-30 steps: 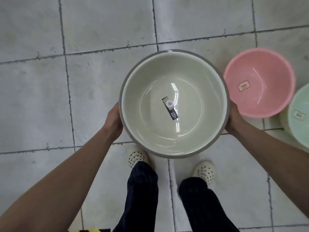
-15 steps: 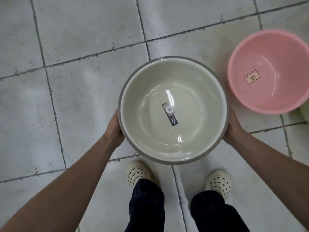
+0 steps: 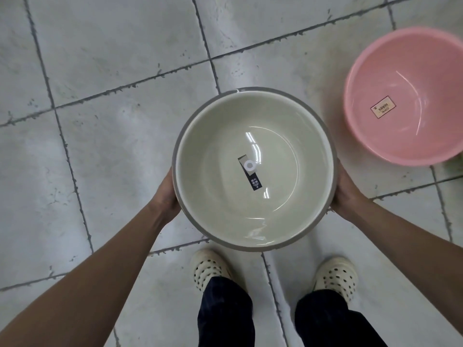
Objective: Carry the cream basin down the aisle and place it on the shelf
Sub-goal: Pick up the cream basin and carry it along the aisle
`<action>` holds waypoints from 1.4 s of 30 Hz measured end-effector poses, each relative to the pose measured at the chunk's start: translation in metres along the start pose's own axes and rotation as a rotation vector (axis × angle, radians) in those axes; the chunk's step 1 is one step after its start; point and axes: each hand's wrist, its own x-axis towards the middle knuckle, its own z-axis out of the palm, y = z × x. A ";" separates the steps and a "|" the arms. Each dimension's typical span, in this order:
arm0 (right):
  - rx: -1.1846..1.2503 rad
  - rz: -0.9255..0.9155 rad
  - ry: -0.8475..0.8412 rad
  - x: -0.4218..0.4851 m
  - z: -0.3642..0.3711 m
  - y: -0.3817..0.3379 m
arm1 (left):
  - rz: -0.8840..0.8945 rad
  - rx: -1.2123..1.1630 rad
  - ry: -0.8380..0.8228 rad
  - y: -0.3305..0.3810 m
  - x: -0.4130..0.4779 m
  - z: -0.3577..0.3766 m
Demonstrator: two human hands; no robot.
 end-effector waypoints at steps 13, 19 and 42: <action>-0.037 -0.030 0.033 0.011 -0.010 0.012 | 0.013 -0.031 0.071 -0.005 0.001 0.002; -0.006 -0.047 0.011 -0.040 -0.014 -0.014 | -0.052 -0.126 0.091 0.025 -0.032 0.020; 0.112 -0.144 0.245 -0.282 -0.193 -0.254 | 0.041 0.159 -0.191 0.305 -0.156 0.290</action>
